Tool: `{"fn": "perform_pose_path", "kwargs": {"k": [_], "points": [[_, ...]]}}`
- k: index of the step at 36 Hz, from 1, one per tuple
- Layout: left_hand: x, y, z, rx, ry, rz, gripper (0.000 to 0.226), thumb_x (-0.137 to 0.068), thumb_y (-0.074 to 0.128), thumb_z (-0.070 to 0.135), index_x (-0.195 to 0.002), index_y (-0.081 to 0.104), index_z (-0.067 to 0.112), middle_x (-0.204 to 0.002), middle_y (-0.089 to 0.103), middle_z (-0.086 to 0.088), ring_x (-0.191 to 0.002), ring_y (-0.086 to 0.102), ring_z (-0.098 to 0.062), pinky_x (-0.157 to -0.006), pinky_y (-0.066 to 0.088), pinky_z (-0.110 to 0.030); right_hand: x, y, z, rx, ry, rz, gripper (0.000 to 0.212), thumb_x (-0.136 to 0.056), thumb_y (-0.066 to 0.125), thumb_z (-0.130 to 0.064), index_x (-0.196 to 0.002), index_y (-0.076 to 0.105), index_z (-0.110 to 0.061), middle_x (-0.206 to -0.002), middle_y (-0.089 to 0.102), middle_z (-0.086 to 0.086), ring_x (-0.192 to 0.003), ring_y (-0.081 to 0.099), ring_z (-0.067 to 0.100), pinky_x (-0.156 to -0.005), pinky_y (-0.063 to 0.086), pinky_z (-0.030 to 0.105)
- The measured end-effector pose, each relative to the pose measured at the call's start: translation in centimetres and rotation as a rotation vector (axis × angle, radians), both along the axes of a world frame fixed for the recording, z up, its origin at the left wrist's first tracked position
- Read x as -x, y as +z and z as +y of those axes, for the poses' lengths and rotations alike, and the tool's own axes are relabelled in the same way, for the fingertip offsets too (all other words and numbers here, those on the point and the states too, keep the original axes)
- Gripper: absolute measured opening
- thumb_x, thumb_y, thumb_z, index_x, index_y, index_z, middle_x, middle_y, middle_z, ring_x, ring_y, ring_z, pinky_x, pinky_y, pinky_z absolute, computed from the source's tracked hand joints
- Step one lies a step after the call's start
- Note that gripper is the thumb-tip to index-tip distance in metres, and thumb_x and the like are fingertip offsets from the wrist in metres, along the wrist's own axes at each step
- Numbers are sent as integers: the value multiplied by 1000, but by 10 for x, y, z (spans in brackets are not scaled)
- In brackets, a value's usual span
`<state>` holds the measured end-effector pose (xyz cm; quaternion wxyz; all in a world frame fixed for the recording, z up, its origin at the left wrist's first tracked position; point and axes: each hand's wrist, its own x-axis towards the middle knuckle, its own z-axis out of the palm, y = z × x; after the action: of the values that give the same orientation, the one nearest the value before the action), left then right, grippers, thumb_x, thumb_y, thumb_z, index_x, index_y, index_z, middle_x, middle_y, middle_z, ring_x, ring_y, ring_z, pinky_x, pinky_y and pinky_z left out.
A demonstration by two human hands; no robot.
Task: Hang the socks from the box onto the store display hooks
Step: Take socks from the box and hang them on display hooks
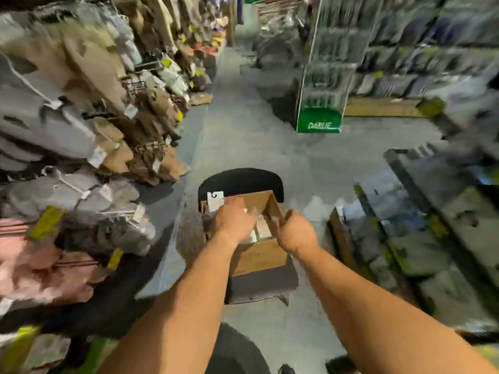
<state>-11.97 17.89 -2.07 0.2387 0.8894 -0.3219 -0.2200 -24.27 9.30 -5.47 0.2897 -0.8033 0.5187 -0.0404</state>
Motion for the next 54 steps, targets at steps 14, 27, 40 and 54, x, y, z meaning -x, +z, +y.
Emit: {"fn": "perform_pose_path", "kwargs": {"k": [14, 27, 40, 54], "points": [[-18, -102, -95, -148, 110, 250, 36, -100, 51, 45, -120, 66, 20, -126, 66, -9, -110, 62, -31, -87, 46, -31, -21, -59, -99, -221, 120, 158, 42, -100, 47, -34, -125, 47, -1, -124, 59, 20, -115, 58, 37, -94, 49, 40], [-71, -224, -206, -177, 338, 952, 50, -106, 49, 25, -151, 37, 7, -142, 50, -19, -126, 53, -34, -92, 47, -37, -97, -170, -166, -367, 314, 434, 31, -103, 37, -9, -129, 53, 0, -127, 62, 16, -116, 61, 29, -96, 48, 32], [-85, -376, -268, -296, 604, 953, 43, -106, 42, 25, -142, 51, 4, -145, 50, -10, -133, 45, -33, -117, 32, -35, -175, -313, -199, -348, 995, 750, 40, -104, 33, -1, -143, 37, 7, -148, 41, 27, -91, 62, -15, -81, 44, 3], [-89, -405, -278, -364, 697, 772, 34, -103, 48, 21, -132, 62, 8, -132, 62, -13, -121, 57, -32, -102, 45, -30, -203, -356, -199, -125, 1013, 1024, 42, -87, 68, -14, -127, 55, -15, -133, 57, 8, -125, 55, 21, -100, 46, 29]]}}
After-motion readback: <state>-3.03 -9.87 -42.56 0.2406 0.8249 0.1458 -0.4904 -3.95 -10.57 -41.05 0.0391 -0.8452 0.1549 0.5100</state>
